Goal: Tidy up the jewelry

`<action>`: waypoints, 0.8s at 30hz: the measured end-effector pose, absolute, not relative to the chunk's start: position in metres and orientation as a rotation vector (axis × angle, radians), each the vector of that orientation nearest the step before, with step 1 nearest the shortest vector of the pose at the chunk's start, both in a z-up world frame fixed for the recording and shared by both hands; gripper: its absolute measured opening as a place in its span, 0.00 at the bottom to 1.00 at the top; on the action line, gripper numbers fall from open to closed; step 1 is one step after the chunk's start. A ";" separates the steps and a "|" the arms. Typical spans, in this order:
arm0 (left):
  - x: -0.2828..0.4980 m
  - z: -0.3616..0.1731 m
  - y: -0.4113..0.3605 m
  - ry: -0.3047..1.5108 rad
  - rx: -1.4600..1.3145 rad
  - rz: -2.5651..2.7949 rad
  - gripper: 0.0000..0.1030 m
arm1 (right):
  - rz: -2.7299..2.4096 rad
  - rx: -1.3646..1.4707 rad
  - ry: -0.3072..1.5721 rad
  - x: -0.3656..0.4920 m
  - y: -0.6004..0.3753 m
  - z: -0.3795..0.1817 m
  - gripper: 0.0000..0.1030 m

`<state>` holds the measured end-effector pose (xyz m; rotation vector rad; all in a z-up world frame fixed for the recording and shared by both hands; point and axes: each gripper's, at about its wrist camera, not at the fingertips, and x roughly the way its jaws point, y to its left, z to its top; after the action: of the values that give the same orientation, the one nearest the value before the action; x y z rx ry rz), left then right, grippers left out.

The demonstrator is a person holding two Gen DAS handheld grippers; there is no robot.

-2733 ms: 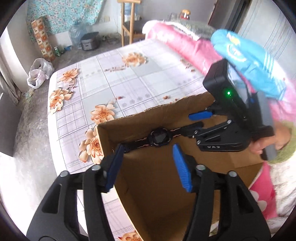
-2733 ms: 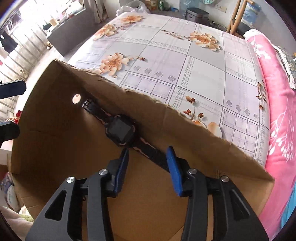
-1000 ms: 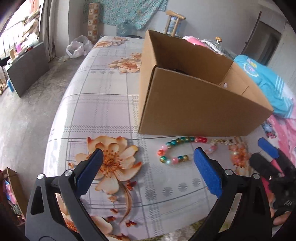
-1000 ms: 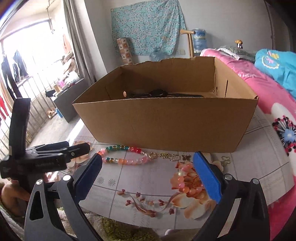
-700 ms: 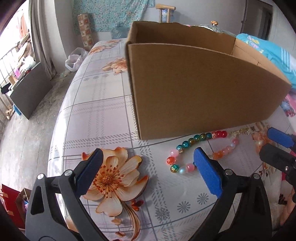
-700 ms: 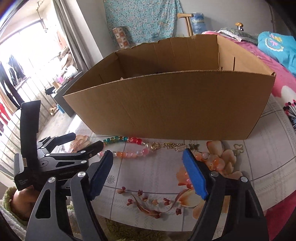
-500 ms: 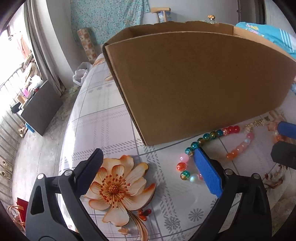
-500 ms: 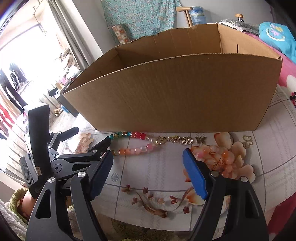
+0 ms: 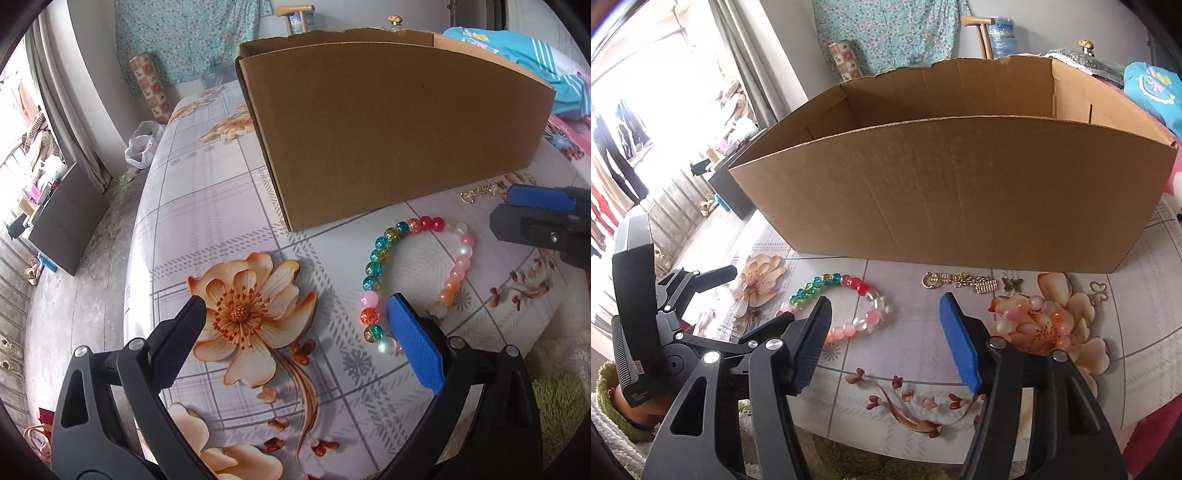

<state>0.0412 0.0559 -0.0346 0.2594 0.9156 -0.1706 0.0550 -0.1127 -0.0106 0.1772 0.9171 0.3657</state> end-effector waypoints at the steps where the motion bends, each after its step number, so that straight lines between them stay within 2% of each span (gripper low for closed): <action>1: 0.039 -0.033 0.058 0.916 0.254 -0.174 0.92 | 0.372 0.173 0.925 0.057 -0.110 -0.011 0.51; 9: 0.038 -0.018 0.064 0.898 0.104 -0.289 0.91 | 0.388 0.111 0.963 0.072 -0.091 -0.017 0.33; 10: 0.036 -0.017 0.063 0.892 0.104 -0.300 0.87 | 0.386 0.105 0.966 0.074 -0.089 -0.018 0.32; 11: 0.037 -0.016 0.062 0.892 0.105 -0.310 0.77 | 0.384 0.101 0.972 0.076 -0.087 -0.019 0.32; 14: 0.037 -0.020 0.056 0.928 0.091 -0.336 0.60 | 0.387 0.108 0.991 0.080 -0.087 -0.023 0.26; 16: 0.041 -0.026 0.056 0.950 0.074 -0.353 0.52 | 0.383 0.104 0.999 0.082 -0.086 -0.026 0.25; 24: 0.051 -0.037 0.037 0.966 0.194 -0.385 0.34 | 0.383 0.069 1.013 0.089 -0.077 -0.028 0.13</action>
<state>0.0512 0.0370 -0.0369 0.1937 0.9664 -0.3853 0.0887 -0.0767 -0.0276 0.0693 1.0130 0.3832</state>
